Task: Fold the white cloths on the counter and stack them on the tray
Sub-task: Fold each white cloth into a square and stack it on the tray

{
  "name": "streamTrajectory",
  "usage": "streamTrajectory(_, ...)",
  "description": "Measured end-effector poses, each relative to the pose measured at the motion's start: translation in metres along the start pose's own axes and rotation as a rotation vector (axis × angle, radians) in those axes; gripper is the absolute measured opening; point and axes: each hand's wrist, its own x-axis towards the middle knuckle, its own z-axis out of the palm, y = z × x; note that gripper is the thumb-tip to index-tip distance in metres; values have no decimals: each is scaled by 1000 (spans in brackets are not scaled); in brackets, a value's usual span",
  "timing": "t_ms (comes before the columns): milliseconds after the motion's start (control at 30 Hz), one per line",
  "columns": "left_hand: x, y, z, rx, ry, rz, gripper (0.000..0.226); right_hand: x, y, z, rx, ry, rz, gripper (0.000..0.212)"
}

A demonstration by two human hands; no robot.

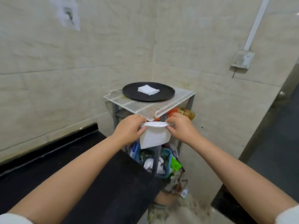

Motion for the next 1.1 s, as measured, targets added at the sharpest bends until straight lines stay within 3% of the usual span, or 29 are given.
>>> streamTrajectory(367, 225, -35, 18, -52, 105, -308, 14, 228, 116, -22, 61, 63, -29, 26)
streamTrajectory(467, 275, -51, 37, -83, 170, -423, 13, 295, 147, -6, 157, 77, -62, 26)
streamTrajectory(700, 369, -96, 88, 99, 273, -656, 21, 428, 203, 56, 415, -13, -223, 23)
streamTrajectory(833, 385, -119, 124, 184, 228, -734, 25, 467, 223, 110, 468, -93, -280, 26)
streamTrajectory(1000, 372, -124, 167, 284, -48, -791, 30, 462, 248, 159, 354, -355, -440, 27)
streamTrajectory(1100, 363, -122, 172, 295, -37, -806, 29, 454, 254, 162, 367, -369, -492, 26)
